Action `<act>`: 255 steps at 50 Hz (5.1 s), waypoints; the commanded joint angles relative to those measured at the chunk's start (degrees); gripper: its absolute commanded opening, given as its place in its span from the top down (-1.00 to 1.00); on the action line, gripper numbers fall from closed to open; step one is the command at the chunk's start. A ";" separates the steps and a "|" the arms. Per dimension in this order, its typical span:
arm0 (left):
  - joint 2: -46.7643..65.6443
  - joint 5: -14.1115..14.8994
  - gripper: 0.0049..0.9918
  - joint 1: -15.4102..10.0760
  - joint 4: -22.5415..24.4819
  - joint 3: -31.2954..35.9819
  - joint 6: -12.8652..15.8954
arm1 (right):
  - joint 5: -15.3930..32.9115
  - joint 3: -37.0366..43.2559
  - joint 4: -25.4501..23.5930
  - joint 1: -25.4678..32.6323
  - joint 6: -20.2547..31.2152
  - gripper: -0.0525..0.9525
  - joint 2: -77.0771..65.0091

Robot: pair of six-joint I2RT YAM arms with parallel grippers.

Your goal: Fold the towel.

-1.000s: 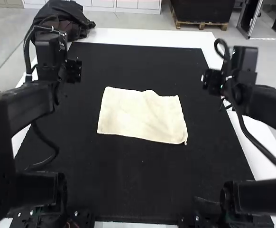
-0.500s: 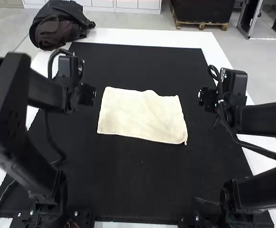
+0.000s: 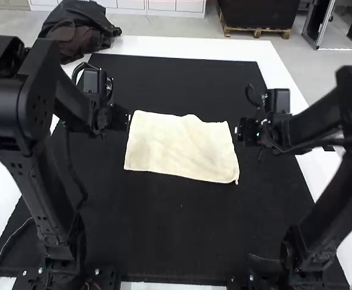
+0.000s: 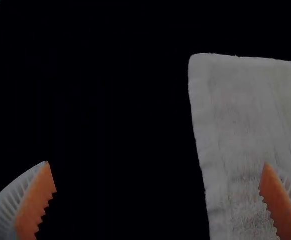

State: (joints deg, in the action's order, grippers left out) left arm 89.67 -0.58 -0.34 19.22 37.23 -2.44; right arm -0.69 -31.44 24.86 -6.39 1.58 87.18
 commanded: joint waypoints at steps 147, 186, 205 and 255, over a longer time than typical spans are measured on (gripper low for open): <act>32.06 2.60 -0.92 -2.65 -6.48 23.50 2.88 | -1.95 -20.94 6.78 -4.07 7.73 -0.70 31.83; 27.49 0.75 0.96 -2.21 -1.03 21.04 5.86 | -4.76 -19.45 6.25 -1.78 7.20 0.95 27.26; 23.10 0.84 0.96 -2.47 -1.03 19.28 5.60 | -7.49 -17.34 6.08 -0.37 6.41 0.95 22.95; 12.20 2.42 0.96 -2.65 0.64 9.00 2.44 | -13.55 -10.83 1.42 -0.46 3.34 0.95 10.82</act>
State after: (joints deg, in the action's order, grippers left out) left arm 104.25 1.52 -3.64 19.16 47.31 0.80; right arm -12.71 -42.68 26.15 -7.64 5.85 100.95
